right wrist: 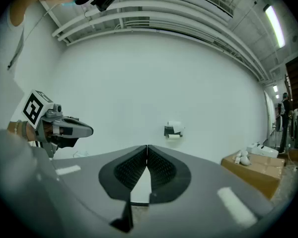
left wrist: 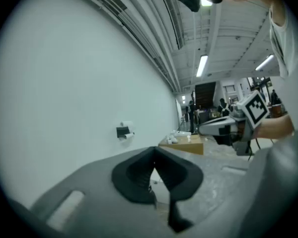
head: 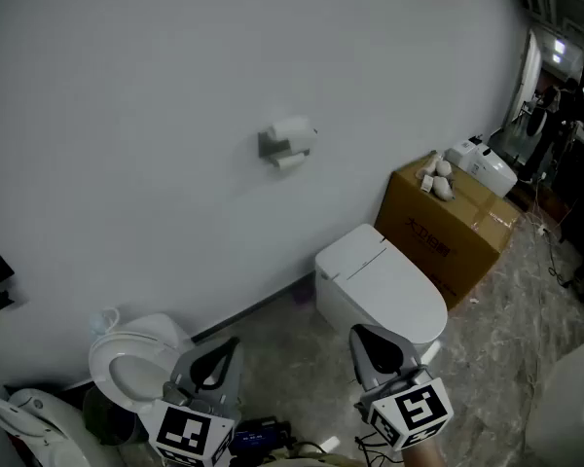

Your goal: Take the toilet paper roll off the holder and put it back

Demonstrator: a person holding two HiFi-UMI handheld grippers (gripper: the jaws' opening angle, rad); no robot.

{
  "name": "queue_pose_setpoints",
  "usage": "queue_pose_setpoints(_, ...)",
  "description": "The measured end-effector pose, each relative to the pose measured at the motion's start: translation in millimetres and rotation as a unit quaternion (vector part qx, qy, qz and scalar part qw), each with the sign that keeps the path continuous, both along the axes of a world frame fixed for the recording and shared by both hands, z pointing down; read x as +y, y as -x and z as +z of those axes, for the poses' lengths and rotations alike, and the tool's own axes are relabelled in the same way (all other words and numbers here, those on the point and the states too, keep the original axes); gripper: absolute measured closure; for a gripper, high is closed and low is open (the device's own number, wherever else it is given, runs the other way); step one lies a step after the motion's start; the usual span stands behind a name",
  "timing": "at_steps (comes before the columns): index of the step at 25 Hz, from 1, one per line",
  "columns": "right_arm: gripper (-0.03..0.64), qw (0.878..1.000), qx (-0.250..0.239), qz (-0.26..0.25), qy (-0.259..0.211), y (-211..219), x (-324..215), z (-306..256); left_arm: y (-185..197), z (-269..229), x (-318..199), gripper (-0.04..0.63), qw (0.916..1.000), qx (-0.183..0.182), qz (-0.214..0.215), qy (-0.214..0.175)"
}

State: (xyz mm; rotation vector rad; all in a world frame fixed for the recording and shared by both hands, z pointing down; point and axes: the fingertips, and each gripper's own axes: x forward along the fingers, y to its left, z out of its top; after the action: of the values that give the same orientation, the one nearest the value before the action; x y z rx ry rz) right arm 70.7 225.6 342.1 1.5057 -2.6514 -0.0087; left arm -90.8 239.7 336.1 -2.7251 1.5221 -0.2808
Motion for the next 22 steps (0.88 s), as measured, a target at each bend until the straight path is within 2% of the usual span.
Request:
queue_pose_setpoints(5,0.612,1.0,-0.001,-0.001,-0.001,-1.8,-0.3,-0.1,-3.8,-0.3,-0.6,0.601,1.0,0.001,0.003,-0.002)
queue_pose_setpoints(9,0.612,1.0,0.0,0.0,-0.001,-2.6,1.3,-0.3,-2.9,-1.5,-1.5,0.601,0.9997,-0.006,0.007,-0.023)
queue_pose_setpoints(22,0.612,1.0,-0.006,-0.002,0.006,-4.9,6.2,1.6,-7.1,-0.2,1.7,0.601,0.9999,-0.003,0.007,-0.015)
